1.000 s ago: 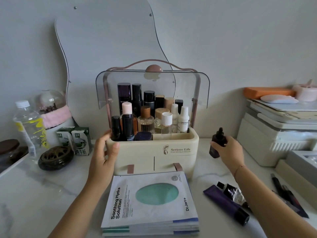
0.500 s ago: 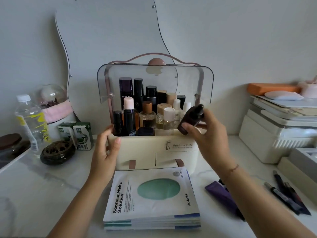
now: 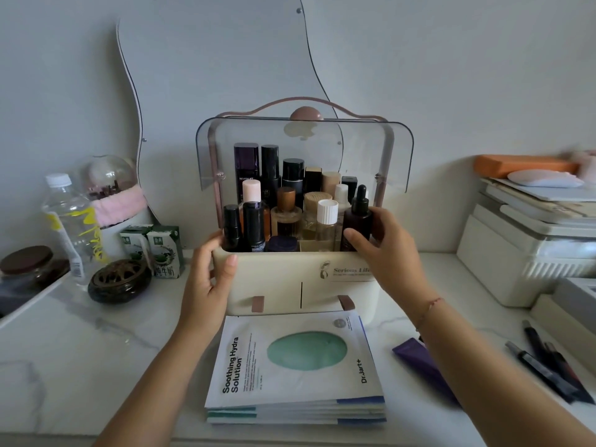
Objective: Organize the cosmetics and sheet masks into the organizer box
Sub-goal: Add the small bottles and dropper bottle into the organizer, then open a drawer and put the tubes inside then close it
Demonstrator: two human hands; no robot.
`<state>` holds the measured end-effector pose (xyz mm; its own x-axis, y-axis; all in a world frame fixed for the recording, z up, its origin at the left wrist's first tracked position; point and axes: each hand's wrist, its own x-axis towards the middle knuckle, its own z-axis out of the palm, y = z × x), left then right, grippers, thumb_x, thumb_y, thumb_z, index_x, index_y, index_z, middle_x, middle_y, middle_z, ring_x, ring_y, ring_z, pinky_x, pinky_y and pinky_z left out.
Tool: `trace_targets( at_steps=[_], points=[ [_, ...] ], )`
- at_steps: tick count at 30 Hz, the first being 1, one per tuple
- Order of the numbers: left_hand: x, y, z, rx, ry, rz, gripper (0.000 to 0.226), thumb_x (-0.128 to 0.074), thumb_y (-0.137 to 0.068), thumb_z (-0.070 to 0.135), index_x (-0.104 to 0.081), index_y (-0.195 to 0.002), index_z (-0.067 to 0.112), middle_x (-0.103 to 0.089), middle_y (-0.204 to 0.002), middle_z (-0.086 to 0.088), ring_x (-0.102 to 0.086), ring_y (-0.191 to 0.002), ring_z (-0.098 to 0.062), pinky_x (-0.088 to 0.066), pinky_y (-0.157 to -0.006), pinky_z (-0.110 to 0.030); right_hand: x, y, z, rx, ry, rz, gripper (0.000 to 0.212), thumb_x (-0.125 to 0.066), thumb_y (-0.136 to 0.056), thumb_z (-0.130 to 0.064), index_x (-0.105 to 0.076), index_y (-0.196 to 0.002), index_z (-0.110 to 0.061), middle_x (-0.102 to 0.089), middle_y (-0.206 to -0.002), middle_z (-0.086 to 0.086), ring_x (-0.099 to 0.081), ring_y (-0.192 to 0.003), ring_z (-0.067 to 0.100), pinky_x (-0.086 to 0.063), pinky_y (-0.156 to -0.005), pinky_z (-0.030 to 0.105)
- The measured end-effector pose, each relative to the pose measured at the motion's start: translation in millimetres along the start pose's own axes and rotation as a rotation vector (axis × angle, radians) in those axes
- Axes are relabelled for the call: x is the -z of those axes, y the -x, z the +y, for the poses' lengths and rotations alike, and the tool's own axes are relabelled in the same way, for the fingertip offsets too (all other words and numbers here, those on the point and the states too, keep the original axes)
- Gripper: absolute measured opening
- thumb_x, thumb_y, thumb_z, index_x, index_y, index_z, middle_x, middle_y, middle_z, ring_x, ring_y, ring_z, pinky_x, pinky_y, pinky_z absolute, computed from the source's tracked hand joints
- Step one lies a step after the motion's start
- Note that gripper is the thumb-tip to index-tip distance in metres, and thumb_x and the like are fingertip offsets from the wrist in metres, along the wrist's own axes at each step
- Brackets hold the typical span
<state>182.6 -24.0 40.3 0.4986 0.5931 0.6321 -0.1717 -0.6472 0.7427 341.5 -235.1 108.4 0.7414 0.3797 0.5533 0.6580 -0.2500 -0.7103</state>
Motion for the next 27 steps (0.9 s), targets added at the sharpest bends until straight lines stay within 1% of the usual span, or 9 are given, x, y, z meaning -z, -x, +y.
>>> trace_targets(
  at_steps=[4, 9, 13, 16, 19, 22, 24, 26, 27],
  points=[
    [0.1, 0.0, 1.4, -0.002, -0.018, 0.0, 0.046, -0.045, -0.09, 0.036, -0.045, -0.13, 0.014, -0.05, -0.134, -0.011, -0.05, -0.119, -0.024, -0.035, -0.085, 0.0, 18.7, 31.6, 1.4, -0.018, -0.068, 0.11, 0.056, -0.066, -0.081, -0.038, -0.047, -0.13, -0.02, -0.053, -0.121, -0.008, -0.053, -0.108, 0.006, -0.041, -0.091, 0.019],
    [-1.6, 1.0, 4.2, 0.01, -0.02, -0.004, 0.045, -0.044, -0.091, 0.035, -0.044, -0.132, 0.015, -0.05, -0.134, -0.012, -0.048, -0.119, -0.021, -0.033, -0.087, -0.001, 30.0, 105.2, 9.7, -0.132, -0.148, 0.073, 0.055, -0.055, -0.073, -0.049, -0.047, -0.124, -0.028, -0.054, -0.122, -0.01, -0.052, -0.114, 0.002, -0.041, -0.096, 0.023],
    [1.1, 5.0, 4.9, 0.093, 0.043, -0.02, 0.047, -0.045, -0.093, 0.048, -0.039, -0.136, 0.03, -0.053, -0.123, 0.014, -0.051, -0.104, 0.013, -0.036, -0.08, -0.002, 29.3, 140.9, 20.6, -0.217, -0.188, 0.064, 0.043, -0.061, -0.081, -0.031, -0.05, -0.122, -0.026, -0.056, -0.12, -0.01, -0.05, -0.114, -0.006, -0.04, -0.097, 0.02],
    [3.7, 18.1, 7.2, 0.245, 0.134, -0.014, 0.062, -0.047, -0.086, 0.053, -0.03, -0.142, 0.032, -0.048, -0.13, 0.017, -0.047, -0.098, 0.027, -0.039, -0.074, 0.0, 25.7, 144.5, 20.9, -0.255, -0.17, -0.006, 0.039, -0.063, -0.085, -0.022, -0.05, -0.122, -0.026, -0.057, -0.119, -0.012, -0.05, -0.112, -0.007, -0.04, -0.092, 0.013],
    [3.8, 43.0, 10.1, 0.386, 0.111, 0.031, 0.074, -0.05, -0.08, 0.054, -0.029, -0.143, 0.022, -0.047, -0.139, 0.006, -0.052, -0.107, 0.011, -0.038, -0.088, -0.012, 21.1, 137.0, 10.9, -0.231, -0.096, -0.094, 0.037, -0.064, -0.084, -0.026, -0.051, -0.119, -0.029, -0.053, -0.114, -0.022, -0.048, -0.105, -0.013, -0.04, -0.095, 0.017],
    [12.4, 67.8, 14.7, 0.378, -0.074, 0.016, 0.074, -0.051, -0.075, 0.06, -0.039, -0.137, 0.021, -0.046, -0.138, 0.006, -0.046, -0.121, -0.008, -0.036, -0.1, -0.03, 14.2, 135.5, 0.5, -0.08, 0.027, -0.175, 0.037, -0.068, -0.08, -0.032, -0.055, -0.115, -0.03, -0.049, -0.115, -0.026, -0.045, -0.106, -0.015, -0.031, -0.091, 0.002],
    [19.5, 77.8, 20.7, 0.249, -0.218, -0.002, 0.049, -0.054, -0.078, 0.056, -0.055, -0.118, 0.027, -0.054, -0.121, 0.013, -0.049, -0.113, -0.006, -0.038, -0.092, -0.029, 7.6, 137.6, -3.9, 0.0, 0.107, -0.229, 0.037, -0.069, -0.079, -0.036, -0.057, -0.114, -0.03, -0.047, -0.121, -0.025, -0.043, -0.113, -0.009, -0.025, -0.09, -0.003],
    [21.8, 78.7, 28.7, 0.183, -0.311, 0.009, 0.02, -0.06, -0.082, 0.047, -0.064, -0.092, 0.03, -0.062, -0.098, 0.014, -0.056, -0.096, -0.01, -0.041, -0.078, -0.027, 0.7, 139.2, -8.2, 0.047, 0.176, -0.238, 0.04, -0.068, -0.08, -0.036, -0.058, -0.117, -0.027, -0.047, -0.128, -0.02, -0.041, -0.12, 0.0, -0.026, -0.095, 0.003],
    [20.9, 76.2, 32.5, 0.196, -0.321, 0.007, 0.016, -0.061, -0.082, 0.045, -0.066, -0.082, 0.029, -0.064, -0.088, 0.012, -0.059, -0.087, -0.012, -0.042, -0.07, -0.028, -3.0, 139.9, -10.8, 0.081, 0.208, -0.234, 0.041, -0.068, -0.079, -0.035, -0.059, -0.118, -0.025, -0.048, -0.13, -0.015, -0.041, -0.122, 0.006, -0.029, -0.098, 0.01]
  ],
)
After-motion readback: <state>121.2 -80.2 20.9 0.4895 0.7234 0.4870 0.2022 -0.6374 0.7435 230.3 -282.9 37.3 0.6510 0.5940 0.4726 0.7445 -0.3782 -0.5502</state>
